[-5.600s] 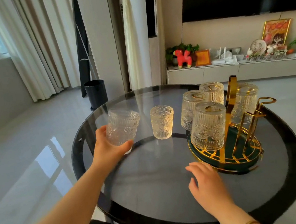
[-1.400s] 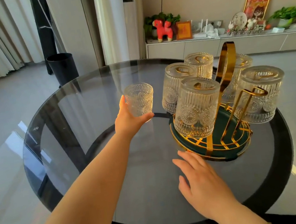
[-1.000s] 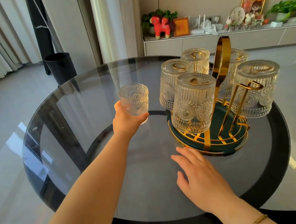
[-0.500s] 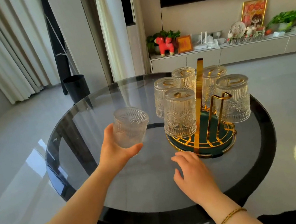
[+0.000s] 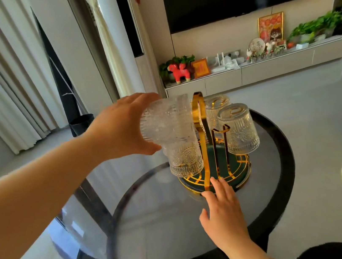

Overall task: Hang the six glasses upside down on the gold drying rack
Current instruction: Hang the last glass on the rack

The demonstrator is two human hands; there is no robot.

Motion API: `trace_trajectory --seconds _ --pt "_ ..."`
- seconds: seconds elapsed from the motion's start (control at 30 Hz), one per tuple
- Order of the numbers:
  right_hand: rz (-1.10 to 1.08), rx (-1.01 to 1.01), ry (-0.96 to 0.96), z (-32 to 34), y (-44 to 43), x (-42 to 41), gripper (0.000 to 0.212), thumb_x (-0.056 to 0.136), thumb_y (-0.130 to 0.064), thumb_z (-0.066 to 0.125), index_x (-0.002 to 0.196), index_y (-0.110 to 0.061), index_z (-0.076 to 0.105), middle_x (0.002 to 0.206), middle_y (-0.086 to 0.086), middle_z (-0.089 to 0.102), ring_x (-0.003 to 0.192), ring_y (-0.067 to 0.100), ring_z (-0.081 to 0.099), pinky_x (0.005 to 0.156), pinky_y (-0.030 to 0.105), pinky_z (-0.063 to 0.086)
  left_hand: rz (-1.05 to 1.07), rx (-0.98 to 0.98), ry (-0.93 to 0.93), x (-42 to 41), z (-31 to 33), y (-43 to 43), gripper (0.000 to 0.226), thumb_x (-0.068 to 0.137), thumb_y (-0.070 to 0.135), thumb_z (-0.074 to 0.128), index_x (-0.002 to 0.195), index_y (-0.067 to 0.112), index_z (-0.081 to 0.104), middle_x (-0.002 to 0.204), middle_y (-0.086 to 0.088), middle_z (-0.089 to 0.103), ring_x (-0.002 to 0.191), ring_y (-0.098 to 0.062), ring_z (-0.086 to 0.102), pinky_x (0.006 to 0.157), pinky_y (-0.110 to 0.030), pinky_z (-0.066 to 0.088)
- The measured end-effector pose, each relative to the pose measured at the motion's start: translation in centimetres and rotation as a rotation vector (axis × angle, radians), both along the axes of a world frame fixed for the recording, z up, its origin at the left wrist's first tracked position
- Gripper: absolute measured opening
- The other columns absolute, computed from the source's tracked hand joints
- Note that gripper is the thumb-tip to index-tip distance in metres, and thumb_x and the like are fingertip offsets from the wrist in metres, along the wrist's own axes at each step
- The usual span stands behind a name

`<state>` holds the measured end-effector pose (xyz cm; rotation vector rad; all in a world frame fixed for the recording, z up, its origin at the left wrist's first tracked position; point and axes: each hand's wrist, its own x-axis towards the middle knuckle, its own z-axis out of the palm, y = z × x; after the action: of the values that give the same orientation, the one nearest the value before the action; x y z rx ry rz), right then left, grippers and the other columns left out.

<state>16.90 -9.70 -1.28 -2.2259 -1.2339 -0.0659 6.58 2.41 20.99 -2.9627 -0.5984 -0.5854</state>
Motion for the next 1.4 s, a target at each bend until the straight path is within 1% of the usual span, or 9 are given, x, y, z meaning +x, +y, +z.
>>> trace_trajectory --seconds 0.13,0.3,0.37,0.43,0.5,0.63,1.13,1.3,1.4 --pt "0.001 0.011 -0.02 -0.2 -0.1 0.2 0.033 0.089 -0.02 0.051 0.12 -0.012 0.049 0.15 0.011 0.024 0.14 0.029 0.01 0.113 0.042 0.01 -0.088 0.255 0.198 3.1 2.3 -1.7 0.089 0.055 0.036 0.079 0.129 0.029 0.031 0.13 -0.001 0.05 0.12 -0.025 0.044 0.095 -0.044 0.04" --pt "-0.04 0.046 -0.061 0.6 -0.4 0.0 0.04 0.044 -0.015 0.089 0.079 -0.009 0.069 0.106 0.018 0.069 0.102 0.038 0.062 0.081 0.047 0.051 -0.147 0.55 0.454 7.3 3.5 -3.1 0.092 0.06 0.036 0.075 0.134 0.028 0.021 0.139 -0.001 0.04 0.126 -0.025 0.035 0.098 -0.042 0.038" --pt "-0.011 0.055 -0.02 0.4 -0.5 0.0 0.035 0.059 -0.015 0.082 0.089 -0.007 0.067 0.121 0.02 0.06 0.116 0.039 0.051 0.095 0.047 0.041 -0.152 0.609 0.531 8.6 3.6 -3.5 0.092 0.061 0.035 0.075 0.134 0.026 0.019 0.138 -0.002 0.04 0.126 -0.025 0.034 0.099 -0.043 0.038" --pt "0.043 0.101 0.018 -0.2 -0.4 0.2 0.029 0.084 -0.017 0.059 0.11 -0.007 0.056 0.145 0.016 0.033 0.137 0.034 0.019 0.11 0.039 0.012 -0.16 0.672 0.605 9.6 3.3 -3.8 0.092 0.062 0.035 0.074 0.134 0.025 0.018 0.137 -0.003 0.041 0.125 -0.026 0.036 0.099 -0.044 0.041" --pt "0.077 0.11 0.007 -0.7 -0.3 0.5 0.029 0.091 -0.019 0.045 0.118 -0.011 0.048 0.152 0.01 0.016 0.141 0.026 0.0 0.108 0.031 -0.005 -0.173 0.706 0.659 10.5 3.0 -4.1 0.091 0.063 0.034 0.073 0.134 0.024 0.018 0.135 -0.004 0.042 0.122 -0.027 0.037 0.097 -0.045 0.042" --pt "0.104 0.117 0.03 -0.5 -0.3 0.5 0.026 0.092 -0.02 0.041 0.117 -0.013 0.046 0.154 0.007 0.008 0.141 0.023 -0.007 0.106 0.028 -0.011 -0.194 0.735 0.735 12.0 1.9 -4.7 0.088 0.064 0.03 0.072 0.132 0.02 0.018 0.133 -0.007 0.044 0.119 -0.028 0.04 0.094 -0.045 0.044" --pt "0.119 0.142 0.088 -0.7 -0.4 0.7 0.024 0.091 -0.017 0.043 0.114 -0.011 0.047 0.154 0.008 0.007 0.14 0.023 -0.009 0.107 0.028 -0.008 -0.285 0.582 0.878 14.2 -1.5 -4.9 0.085 0.067 0.026 0.072 0.133 0.028 0.02 0.142 -0.007 0.022 0.127 -0.029 0.029 0.094 -0.04 0.043" --pt "0.115 0.143 0.102 -0.6 -0.4 0.7 0.023 0.09 -0.016 0.045 0.111 -0.01 0.05 0.153 0.009 0.012 0.14 0.024 -0.004 0.114 0.034 0.002 -0.272 0.284 0.758 14.1 -2.3 -4.2 0.088 0.059 0.026 0.078 0.13 0.026 0.026 0.139 -0.005 0.028 0.122 -0.027 0.036 0.094 -0.04 0.042" --pt "0.116 0.132 0.108 -0.5 -0.4 0.7 0.023 0.09 -0.016 0.045 0.112 -0.01 0.05 0.153 0.009 0.012 0.14 0.024 -0.004 0.114 0.035 0.002 -0.247 0.036 0.627 13.9 -2.7 -3.7 0.087 0.055 0.024 0.08 0.125 0.025 0.028 0.131 -0.003 0.041 0.096 -0.016 0.047 0.075 -0.027 0.041"
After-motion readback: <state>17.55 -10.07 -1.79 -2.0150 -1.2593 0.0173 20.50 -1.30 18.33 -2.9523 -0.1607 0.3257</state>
